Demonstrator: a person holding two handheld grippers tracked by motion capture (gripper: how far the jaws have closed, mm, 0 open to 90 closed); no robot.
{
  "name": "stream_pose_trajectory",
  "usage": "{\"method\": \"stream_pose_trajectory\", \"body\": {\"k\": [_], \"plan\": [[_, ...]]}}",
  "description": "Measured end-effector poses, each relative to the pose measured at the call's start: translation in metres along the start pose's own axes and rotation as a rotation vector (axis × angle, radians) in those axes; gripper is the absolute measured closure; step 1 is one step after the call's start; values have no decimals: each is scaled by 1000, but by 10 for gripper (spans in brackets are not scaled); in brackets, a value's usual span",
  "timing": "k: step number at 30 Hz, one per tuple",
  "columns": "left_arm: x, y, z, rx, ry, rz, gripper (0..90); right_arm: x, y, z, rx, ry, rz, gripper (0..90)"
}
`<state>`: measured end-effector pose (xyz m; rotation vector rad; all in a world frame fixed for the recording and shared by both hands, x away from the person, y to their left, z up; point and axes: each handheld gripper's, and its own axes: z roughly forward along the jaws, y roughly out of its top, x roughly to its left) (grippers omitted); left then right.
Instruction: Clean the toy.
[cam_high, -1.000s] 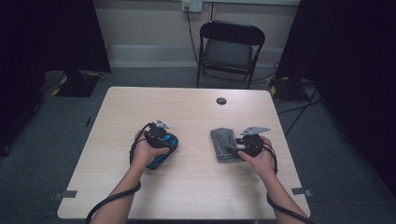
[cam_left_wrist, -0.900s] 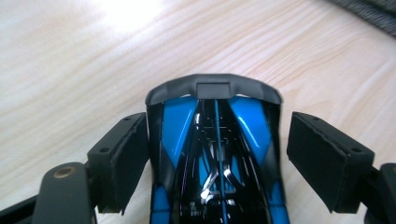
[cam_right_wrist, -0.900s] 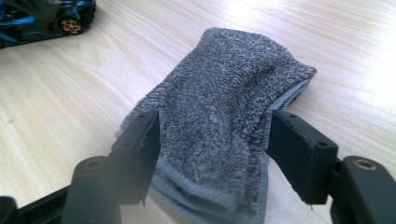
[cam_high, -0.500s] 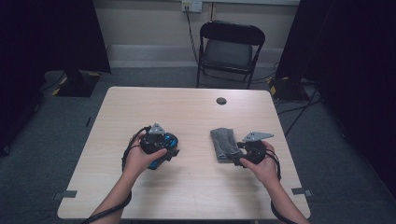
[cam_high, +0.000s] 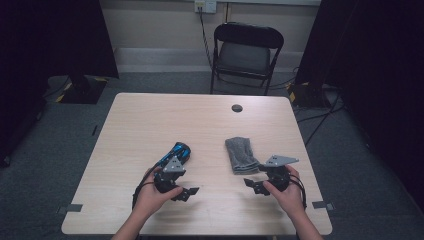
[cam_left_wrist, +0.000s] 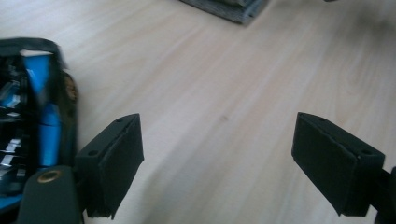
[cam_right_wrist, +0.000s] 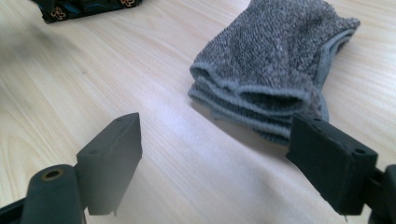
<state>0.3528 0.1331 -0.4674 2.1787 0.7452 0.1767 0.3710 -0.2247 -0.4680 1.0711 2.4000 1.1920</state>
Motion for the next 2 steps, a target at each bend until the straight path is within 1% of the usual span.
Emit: {"method": "stream_pose_trajectory", "body": {"k": [2], "plan": [[-5,-3,2,7,-7,16,165,1,-4,-1,6,1,-2,169]]}}
